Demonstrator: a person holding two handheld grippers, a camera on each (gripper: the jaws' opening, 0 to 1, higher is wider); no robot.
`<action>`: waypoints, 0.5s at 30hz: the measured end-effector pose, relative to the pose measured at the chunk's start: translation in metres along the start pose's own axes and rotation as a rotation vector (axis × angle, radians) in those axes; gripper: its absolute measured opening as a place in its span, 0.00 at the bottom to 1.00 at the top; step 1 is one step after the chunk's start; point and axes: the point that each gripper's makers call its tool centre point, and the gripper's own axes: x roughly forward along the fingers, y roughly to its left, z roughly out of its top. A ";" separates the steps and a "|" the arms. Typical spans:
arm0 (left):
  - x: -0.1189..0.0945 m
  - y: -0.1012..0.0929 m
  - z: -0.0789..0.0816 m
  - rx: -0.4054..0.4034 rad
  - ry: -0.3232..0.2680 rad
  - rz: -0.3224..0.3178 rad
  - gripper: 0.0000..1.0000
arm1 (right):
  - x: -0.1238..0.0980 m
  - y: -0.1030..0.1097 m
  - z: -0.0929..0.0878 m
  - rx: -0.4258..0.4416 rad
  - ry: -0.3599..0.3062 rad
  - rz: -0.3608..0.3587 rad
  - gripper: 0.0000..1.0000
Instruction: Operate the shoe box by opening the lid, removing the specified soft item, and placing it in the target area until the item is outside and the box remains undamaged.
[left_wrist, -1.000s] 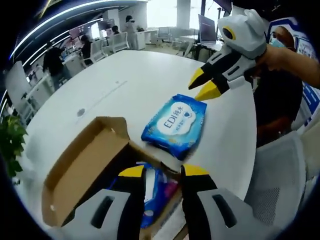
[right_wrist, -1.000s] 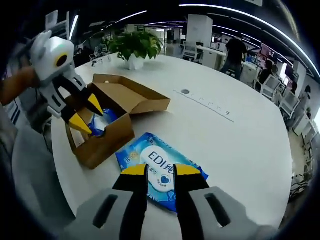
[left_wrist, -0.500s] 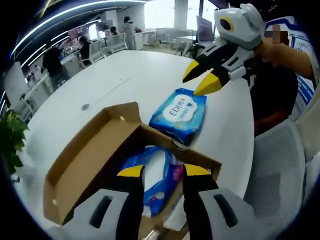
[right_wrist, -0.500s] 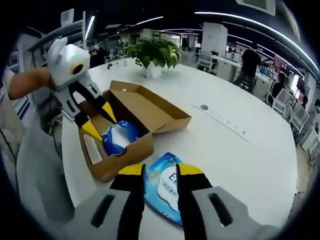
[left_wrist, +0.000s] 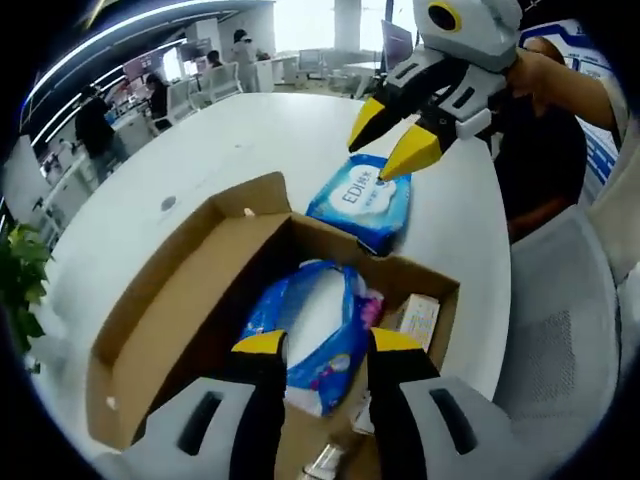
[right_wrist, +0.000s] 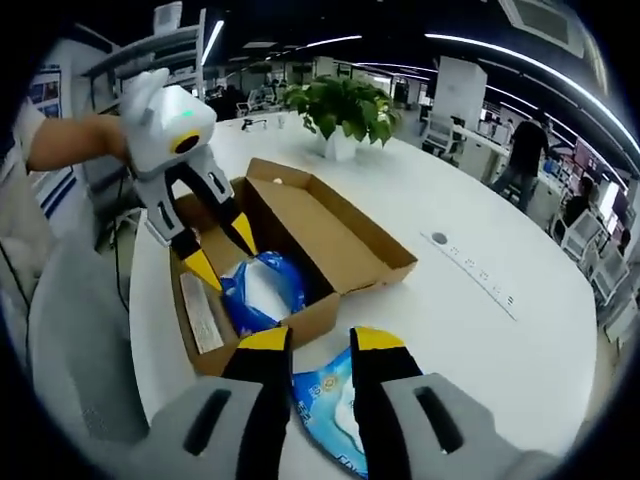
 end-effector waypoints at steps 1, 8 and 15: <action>-0.001 0.002 0.000 -0.005 -0.002 0.005 0.29 | 0.002 0.002 0.001 -0.007 0.000 0.007 0.20; 0.000 0.018 -0.002 -0.041 -0.014 0.041 0.27 | 0.016 0.017 0.000 -0.050 0.027 0.053 0.20; 0.010 0.027 -0.004 -0.036 -0.011 0.067 0.22 | 0.028 0.031 0.000 -0.076 0.044 0.095 0.20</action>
